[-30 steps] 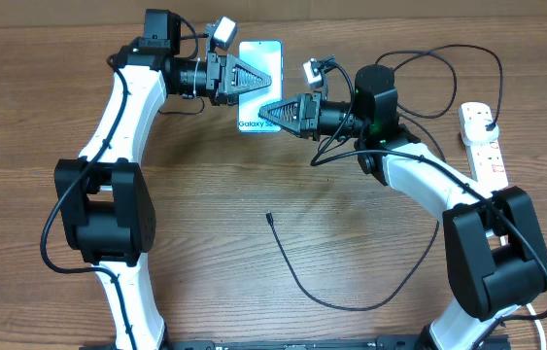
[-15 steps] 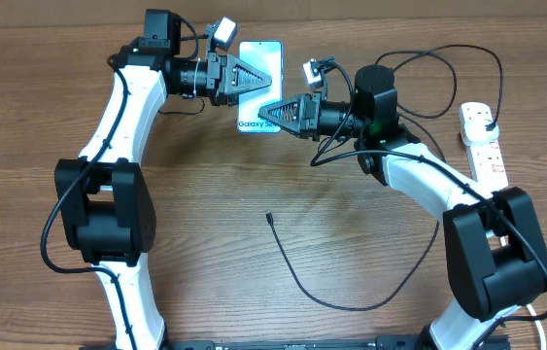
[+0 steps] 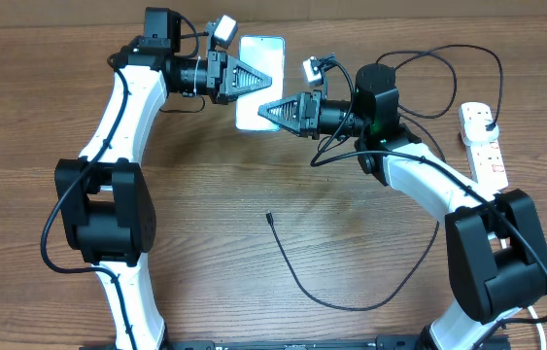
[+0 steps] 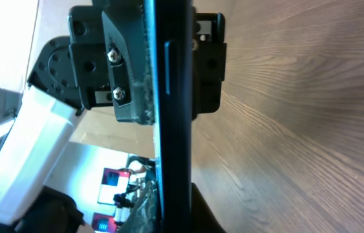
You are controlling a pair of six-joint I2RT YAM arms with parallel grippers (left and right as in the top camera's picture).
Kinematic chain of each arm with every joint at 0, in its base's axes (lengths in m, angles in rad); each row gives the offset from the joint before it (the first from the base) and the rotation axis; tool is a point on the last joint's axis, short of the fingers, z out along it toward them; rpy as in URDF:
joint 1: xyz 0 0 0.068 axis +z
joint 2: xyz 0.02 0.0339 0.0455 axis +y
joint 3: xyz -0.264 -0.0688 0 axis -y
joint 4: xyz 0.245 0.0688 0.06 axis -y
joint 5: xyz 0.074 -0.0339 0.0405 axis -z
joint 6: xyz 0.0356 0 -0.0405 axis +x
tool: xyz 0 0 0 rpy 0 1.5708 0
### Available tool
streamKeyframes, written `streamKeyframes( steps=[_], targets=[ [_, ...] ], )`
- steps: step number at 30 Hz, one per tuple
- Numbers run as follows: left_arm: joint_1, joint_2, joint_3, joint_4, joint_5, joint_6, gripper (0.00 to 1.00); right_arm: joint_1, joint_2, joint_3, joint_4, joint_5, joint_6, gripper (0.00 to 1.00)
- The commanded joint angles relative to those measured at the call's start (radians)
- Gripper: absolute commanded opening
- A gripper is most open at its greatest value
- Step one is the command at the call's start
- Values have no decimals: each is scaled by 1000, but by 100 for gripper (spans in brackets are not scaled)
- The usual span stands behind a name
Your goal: Plug charger to phone and switch on socket
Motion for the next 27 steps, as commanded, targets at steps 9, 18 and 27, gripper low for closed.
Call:
streamKeyframes(
  steps=[9,18,27],
  targets=[
    [-34,-55,29,-69,-312,16,4,-25,7,-7,-64,-83,-63,69],
    [-80,-55,26,-321,-908,16,4,-100,7,-7,-445,-2,-343,90],
    [-235,-54,20,-410,-1307,-97,4,-94,7,-7,-877,542,-431,98]
  ],
)
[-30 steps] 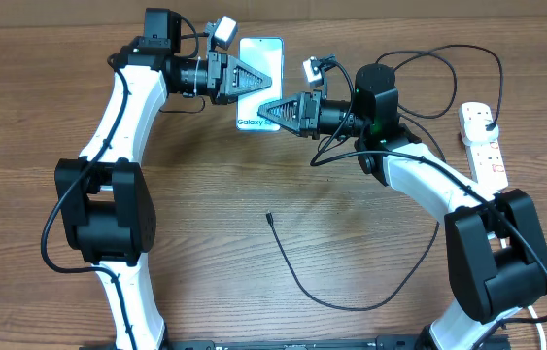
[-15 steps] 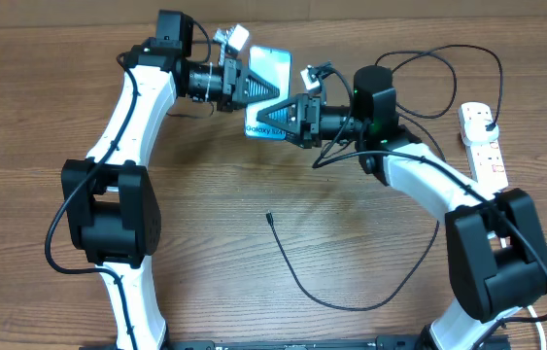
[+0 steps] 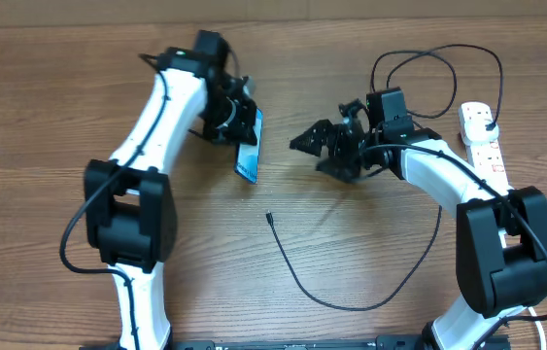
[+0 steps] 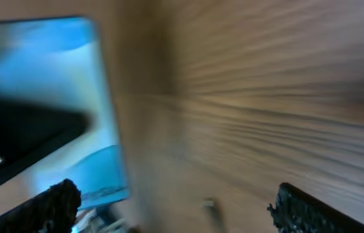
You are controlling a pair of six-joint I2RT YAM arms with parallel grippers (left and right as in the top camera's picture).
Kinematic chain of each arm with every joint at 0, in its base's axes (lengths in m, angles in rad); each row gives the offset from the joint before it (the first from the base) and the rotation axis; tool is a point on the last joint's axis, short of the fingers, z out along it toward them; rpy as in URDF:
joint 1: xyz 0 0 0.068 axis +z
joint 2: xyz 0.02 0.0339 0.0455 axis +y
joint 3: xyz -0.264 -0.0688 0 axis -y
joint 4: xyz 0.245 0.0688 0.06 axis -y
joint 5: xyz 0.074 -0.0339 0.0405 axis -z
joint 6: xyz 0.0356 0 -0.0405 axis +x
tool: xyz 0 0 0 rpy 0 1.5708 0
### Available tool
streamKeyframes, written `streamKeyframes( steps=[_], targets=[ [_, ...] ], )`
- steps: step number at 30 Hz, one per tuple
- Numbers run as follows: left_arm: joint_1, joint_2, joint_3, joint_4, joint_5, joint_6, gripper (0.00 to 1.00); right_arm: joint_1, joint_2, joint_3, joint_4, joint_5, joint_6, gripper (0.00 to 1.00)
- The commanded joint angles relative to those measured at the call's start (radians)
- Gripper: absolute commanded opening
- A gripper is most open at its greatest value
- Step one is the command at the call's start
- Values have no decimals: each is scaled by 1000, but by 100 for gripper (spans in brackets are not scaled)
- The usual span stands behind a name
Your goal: Plug charger to phone and switch on socket
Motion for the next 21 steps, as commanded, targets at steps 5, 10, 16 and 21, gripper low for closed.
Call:
streamKeyframes(
  steps=[5,10,16,21],
  targets=[
    [-130,-47,-25,48,-285,-156,4,48,1,0,-90,425,-37,100],
    [-171,-47,-74,82,-339,-193,4,58,1,0,-87,425,-36,100],
    [-186,-47,-151,125,-356,-205,4,58,1,0,-84,425,-36,100],
    [-186,-47,-236,175,-356,-205,4,58,1,0,-84,425,-36,100]
  ],
)
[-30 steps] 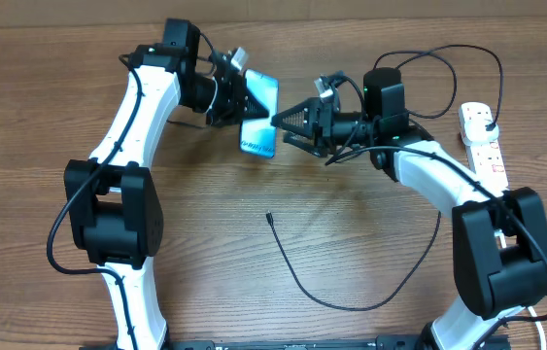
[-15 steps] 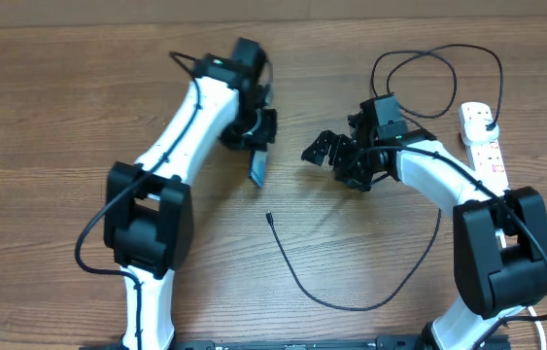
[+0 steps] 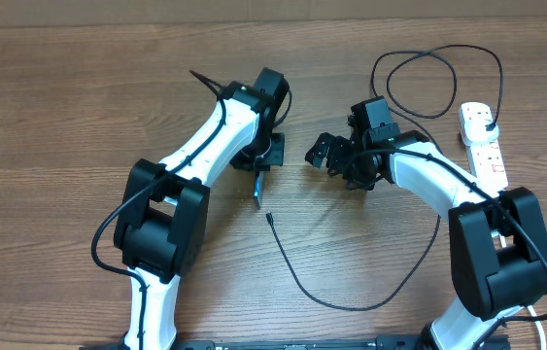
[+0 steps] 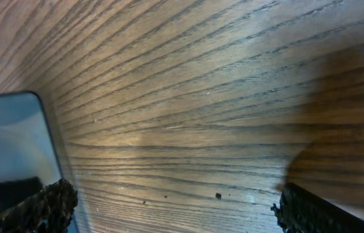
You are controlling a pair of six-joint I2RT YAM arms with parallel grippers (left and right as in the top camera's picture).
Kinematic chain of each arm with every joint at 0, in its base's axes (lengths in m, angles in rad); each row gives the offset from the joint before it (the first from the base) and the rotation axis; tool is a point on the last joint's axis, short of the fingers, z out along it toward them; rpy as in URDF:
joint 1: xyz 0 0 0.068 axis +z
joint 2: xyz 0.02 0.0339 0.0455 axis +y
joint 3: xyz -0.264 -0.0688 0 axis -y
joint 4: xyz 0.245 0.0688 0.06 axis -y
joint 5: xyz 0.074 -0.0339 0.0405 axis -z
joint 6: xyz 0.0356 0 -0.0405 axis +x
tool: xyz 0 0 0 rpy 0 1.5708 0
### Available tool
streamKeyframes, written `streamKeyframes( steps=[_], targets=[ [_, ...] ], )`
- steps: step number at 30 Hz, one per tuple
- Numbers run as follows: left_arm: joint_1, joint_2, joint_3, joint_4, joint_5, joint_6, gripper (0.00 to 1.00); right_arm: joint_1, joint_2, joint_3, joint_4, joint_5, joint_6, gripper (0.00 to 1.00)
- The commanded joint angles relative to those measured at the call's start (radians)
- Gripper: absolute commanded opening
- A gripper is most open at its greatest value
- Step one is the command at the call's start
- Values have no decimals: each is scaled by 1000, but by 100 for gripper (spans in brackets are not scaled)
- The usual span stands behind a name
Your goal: Plug charger to phone and switch on socket
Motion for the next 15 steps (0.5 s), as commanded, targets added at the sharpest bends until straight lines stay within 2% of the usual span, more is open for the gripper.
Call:
streamKeyframes(
  steps=[1,7,11,15],
  targets=[
    [-5,-47,-50,19,-21,-17,4,1,1,0,5,18,-7,100],
    [-5,-47,-97,50,-20,-18,7,1,1,0,6,18,-7,100],
    [-5,-47,-97,51,-17,-18,17,1,1,0,6,18,-7,100],
    [-5,-47,-97,53,-13,-18,17,1,1,0,6,18,-7,100]
  ],
)
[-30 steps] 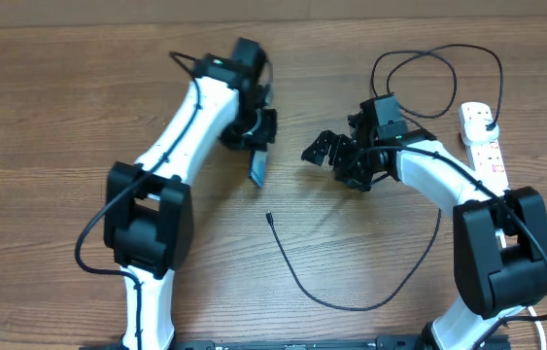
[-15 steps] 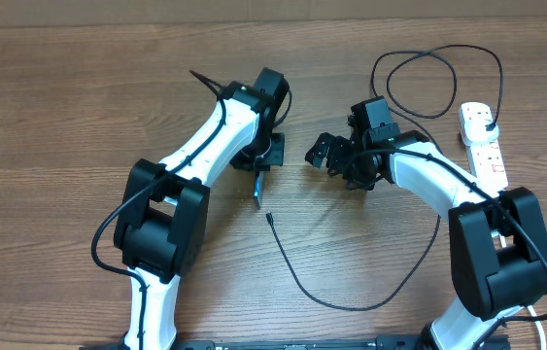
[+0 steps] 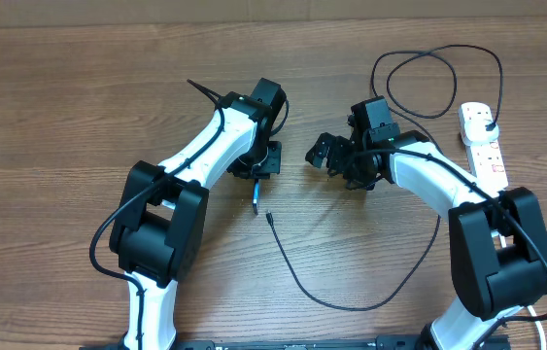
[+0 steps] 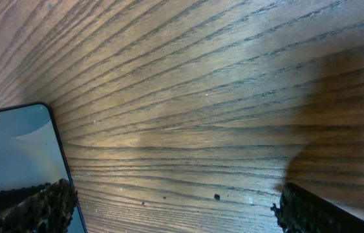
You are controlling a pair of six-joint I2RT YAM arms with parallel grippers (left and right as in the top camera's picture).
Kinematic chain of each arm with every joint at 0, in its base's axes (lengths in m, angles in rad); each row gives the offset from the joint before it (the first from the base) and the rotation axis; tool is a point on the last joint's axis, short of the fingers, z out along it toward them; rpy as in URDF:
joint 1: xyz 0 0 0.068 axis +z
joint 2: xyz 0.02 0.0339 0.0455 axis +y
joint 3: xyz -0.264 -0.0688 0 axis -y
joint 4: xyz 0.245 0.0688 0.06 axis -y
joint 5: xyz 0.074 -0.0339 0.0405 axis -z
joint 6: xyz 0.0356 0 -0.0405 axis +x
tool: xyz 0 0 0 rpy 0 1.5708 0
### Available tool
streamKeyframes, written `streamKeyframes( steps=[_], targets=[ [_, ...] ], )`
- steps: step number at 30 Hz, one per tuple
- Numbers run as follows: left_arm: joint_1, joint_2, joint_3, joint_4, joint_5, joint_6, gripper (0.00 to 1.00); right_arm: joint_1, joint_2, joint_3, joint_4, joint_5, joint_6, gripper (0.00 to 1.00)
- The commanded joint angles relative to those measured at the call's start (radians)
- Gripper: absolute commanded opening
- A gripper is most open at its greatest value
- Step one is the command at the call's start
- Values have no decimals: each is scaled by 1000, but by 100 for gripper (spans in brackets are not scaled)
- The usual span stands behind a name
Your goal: Plug charger to phone and switch on socket
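Observation:
The phone (image 3: pixel 256 197) stands on edge as a thin blue strip near the table's middle, with my left gripper (image 3: pixel 257 175) shut on it from above. In the right wrist view its screen (image 4: pixel 13 155) fills the lower left corner. The charger cable's free plug (image 3: pixel 268 217) lies on the wood just in front of the phone. The black cable (image 3: pixel 331 303) loops round toward the white power strip (image 3: pixel 482 141) at the right edge. My right gripper (image 3: pixel 314 156) (image 4: pixel 178 210) hangs open to the right of the phone, with only bare wood between its fingertips (image 4: pixel 311 210).
A second loop of black cable (image 3: pixel 438 68) lies behind the right arm, running to a plug in the power strip. The table (image 3: pixel 59 117) is brown wood grain. Both arms' elbows stand near the front edge.
The phone shows further up and in from the left in the right wrist view, so the left gripper has shifted it slightly. The right arm has not moved.
Both grippers were on the phone at the back of the table. Then the left gripper alone held it tilted, and the right had come away open. Later the left held the phone on edge at mid-table by the cable's plug, where it stays.

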Motion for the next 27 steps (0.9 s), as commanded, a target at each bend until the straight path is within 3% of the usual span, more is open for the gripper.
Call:
streamKeyframes(
  steps=[1,18,27],
  targets=[
    [-5,-19,-18,1,-6,-15,18,1,1,0,6,14,-5,100],
    [-22,-19,-18,-28,-11,-42,15,1,1,0,6,14,-5,100],
    [-24,-19,-31,-23,-14,-42,21,1,1,0,6,14,-5,100]
  ],
)
